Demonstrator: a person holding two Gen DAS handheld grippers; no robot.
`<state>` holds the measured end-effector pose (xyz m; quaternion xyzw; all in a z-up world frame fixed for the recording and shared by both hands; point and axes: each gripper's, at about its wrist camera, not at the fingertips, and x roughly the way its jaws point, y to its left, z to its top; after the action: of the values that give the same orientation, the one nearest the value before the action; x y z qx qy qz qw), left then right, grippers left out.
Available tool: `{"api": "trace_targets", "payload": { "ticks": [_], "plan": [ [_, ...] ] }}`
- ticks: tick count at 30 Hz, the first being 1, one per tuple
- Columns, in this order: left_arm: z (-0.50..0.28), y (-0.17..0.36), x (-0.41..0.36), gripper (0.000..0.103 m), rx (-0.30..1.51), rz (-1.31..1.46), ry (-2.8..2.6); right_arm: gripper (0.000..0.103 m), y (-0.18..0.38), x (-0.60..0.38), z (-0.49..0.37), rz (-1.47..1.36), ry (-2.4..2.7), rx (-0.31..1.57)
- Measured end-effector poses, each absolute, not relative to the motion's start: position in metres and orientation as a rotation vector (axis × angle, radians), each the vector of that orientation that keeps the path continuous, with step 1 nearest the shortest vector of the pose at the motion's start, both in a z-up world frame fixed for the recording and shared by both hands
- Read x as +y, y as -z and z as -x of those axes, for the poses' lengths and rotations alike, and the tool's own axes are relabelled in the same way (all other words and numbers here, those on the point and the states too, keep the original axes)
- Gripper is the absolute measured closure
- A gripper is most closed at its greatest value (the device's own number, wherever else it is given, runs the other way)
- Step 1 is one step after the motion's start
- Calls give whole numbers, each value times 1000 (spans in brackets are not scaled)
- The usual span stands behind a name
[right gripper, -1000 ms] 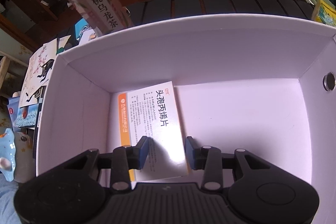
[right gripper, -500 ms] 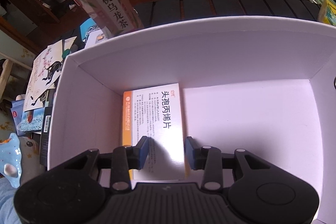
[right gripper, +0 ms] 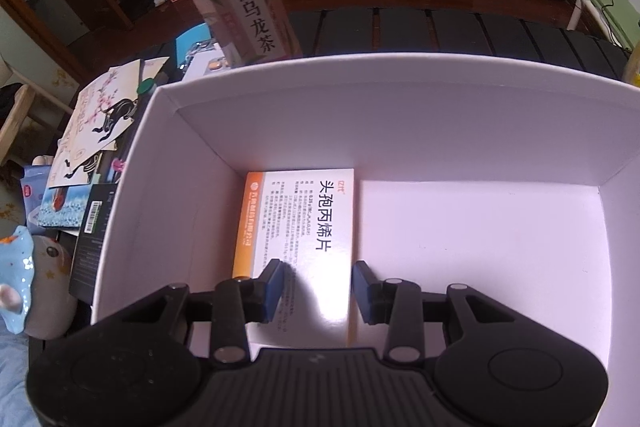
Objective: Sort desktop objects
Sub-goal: 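Open the right gripper to release the medicine box inside the white box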
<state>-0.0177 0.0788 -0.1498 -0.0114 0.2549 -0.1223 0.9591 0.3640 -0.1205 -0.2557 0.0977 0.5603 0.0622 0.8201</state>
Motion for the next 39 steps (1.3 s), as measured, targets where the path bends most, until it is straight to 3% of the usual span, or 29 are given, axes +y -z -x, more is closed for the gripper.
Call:
{"api": "trace_targets", "payload": {
  "ticks": [17, 20, 30, 34, 39],
  "plan": [
    [16, 150, 80, 0, 520, 26, 248, 64, 256, -114, -366, -219, -134, 1191],
    [16, 150, 80, 0, 520, 25, 248, 56, 258, -117, -366, -279, -140, 1195],
    [16, 152, 79, 0, 524, 21, 248, 56, 254, -115, -366, -261, -140, 1193],
    [16, 153, 79, 0, 526, 18, 248, 47, 251, -123, -366, -295, -142, 1184],
    [16, 153, 79, 0, 525, 15, 245, 47, 244, -132, -361, -293, -136, 1168]
  ]
}}
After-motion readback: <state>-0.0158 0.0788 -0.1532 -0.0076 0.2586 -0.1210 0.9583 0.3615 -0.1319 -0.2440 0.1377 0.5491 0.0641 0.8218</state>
